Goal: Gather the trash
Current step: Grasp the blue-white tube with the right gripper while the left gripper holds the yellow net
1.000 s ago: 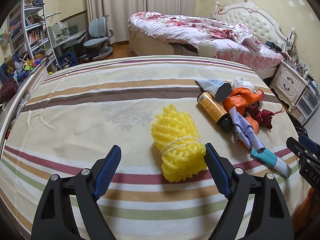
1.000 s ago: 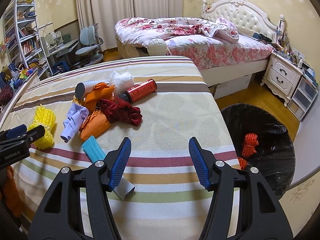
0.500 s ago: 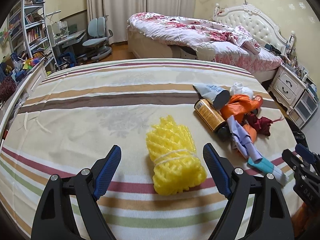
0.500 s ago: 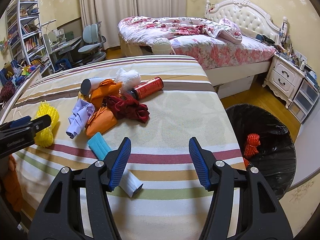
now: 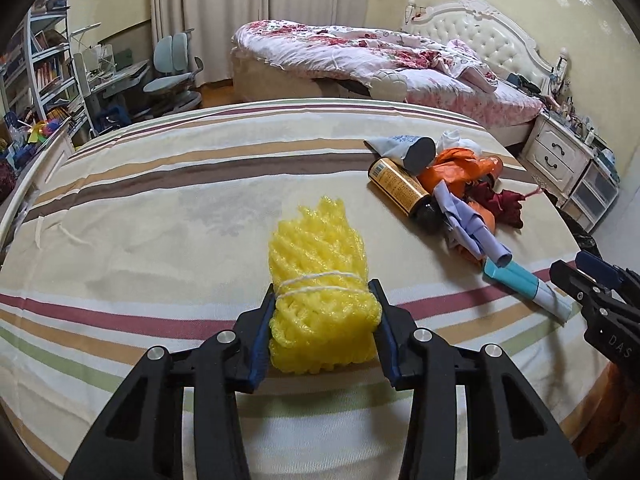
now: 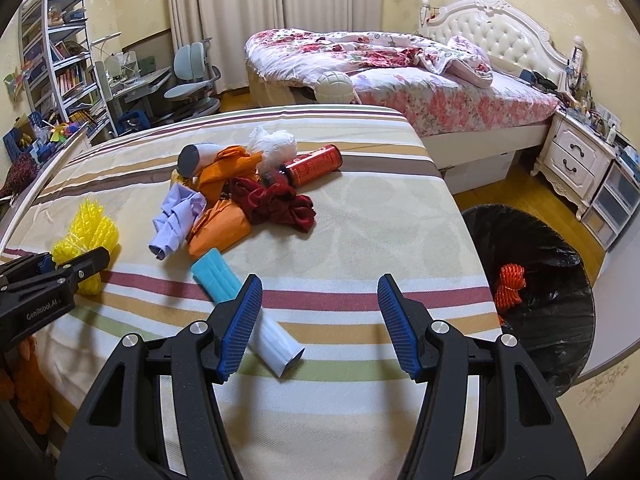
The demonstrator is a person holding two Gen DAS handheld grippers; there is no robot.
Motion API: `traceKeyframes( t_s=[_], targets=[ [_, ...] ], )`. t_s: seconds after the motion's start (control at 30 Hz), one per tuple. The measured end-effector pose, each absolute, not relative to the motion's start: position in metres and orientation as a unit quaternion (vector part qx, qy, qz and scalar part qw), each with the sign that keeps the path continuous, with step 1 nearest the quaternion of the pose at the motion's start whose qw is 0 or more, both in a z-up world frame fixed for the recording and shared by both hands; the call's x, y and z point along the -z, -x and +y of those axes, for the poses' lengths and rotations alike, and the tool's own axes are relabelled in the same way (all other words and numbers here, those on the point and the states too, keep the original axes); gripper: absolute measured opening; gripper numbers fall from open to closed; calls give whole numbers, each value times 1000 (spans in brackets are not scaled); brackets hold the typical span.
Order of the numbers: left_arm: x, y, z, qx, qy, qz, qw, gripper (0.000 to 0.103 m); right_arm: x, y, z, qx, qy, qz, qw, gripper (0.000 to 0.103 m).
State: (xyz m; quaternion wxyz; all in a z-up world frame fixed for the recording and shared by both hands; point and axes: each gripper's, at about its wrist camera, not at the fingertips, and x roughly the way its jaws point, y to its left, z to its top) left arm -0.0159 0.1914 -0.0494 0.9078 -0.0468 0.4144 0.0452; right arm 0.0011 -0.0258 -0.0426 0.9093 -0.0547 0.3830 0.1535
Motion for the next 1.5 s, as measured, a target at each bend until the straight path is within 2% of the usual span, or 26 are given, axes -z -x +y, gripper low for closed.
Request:
traceKeyframes(
  t_s=[0.9, 1.03, 1.1, 1.17, 1.23, 1.27, 1.5],
  targets=[
    [52, 37, 191, -52, 59, 414, 907, 44, 53, 32, 6, -241, 85, 425, 869, 59],
    [51, 38, 191, -54, 57, 413, 908, 44, 54, 27, 8, -227, 91, 421, 873, 54],
    [51, 39, 191, -55, 55, 411, 908, 44, 55, 23, 11, -224, 97, 417, 875, 48],
    [51, 39, 190, -57, 53, 410, 909, 44, 56, 21, 15, -219, 107, 412, 878, 35],
    [51, 40, 189, -58, 53, 408, 909, 44, 55, 20, 18, -222, 111, 410, 878, 28],
    [51, 40, 189, -59, 53, 407, 910, 44, 55, 21, 19, -224, 112, 408, 878, 19],
    [48, 44, 188, -61, 57, 398, 913, 44, 53, 25, 13, -227, 97, 401, 882, 14]
  ],
)
